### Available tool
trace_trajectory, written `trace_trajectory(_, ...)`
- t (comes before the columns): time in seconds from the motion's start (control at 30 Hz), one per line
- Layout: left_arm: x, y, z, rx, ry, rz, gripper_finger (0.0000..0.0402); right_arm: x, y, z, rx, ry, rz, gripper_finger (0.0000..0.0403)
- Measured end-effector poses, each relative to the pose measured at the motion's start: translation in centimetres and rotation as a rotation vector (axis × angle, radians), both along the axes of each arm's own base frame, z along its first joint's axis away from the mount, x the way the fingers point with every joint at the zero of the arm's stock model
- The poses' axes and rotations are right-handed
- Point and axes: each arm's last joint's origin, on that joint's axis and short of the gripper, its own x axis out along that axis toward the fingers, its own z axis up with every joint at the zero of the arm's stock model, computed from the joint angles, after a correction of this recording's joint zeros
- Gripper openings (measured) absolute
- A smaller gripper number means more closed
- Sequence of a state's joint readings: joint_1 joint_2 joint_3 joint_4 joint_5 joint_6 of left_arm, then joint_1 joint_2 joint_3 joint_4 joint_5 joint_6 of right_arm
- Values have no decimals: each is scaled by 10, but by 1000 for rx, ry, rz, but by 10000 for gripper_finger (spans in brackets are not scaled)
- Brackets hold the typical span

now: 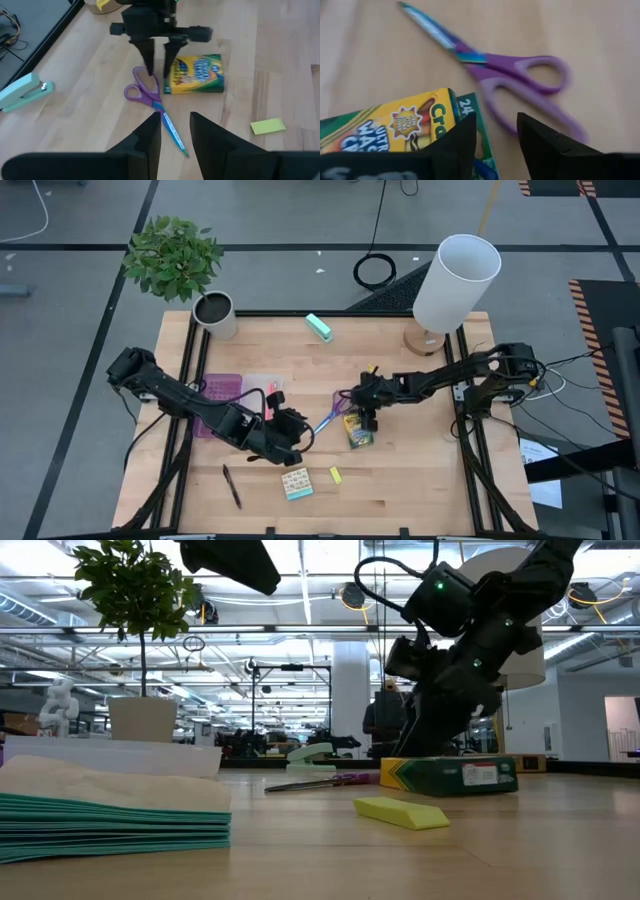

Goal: Pack school essentials
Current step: Put the violet scissor into the purple supply box

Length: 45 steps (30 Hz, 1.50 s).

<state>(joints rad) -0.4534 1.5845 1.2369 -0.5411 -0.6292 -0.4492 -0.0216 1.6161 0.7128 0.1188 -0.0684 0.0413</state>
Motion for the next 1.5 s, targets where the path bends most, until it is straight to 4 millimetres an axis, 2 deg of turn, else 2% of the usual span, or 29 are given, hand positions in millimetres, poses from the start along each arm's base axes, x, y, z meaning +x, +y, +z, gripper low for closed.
trace_trajectory(0.17, 0, 0, 0, 0, 0, 0, 106, 0, 4, 0, 99, -2, 61, 130)
trace_trajectory(0.37, 0, 0, 0, -1, 0, -1, 106, 0, 4, 0, -79, -7, 59, 130)
trace_trajectory(0.63, 2, -1, 2, 3, -18, -17, 106, 1, 4, -3, -178, 3, 88, 130)
trace_trajectory(0.83, 3, -1, 3, 2, -30, -22, 106, 6, 4, -19, -208, 24, 120, 130)
trace_trajectory(1.07, 3, -1, 3, 5, -28, -25, 106, 7, 4, -27, -205, 47, 127, 129)
trace_trajectory(1.2, 3, -1, 3, 5, -28, -24, 106, 7, 4, -28, -197, 52, 129, 100)
trace_trajectory(1.37, 3, -1, 3, 1, -30, -21, 106, 6, 5, -29, -181, 53, 150, 22)
trace_trajectory(1.43, 3, -1, 3, 1, -30, -21, 106, 6, 5, -29, -184, 53, 155, 11)
trace_trajectory(1.5, 3, -1, 3, -1, -31, -19, 106, 7, 5, -28, -182, 44, 150, 15)
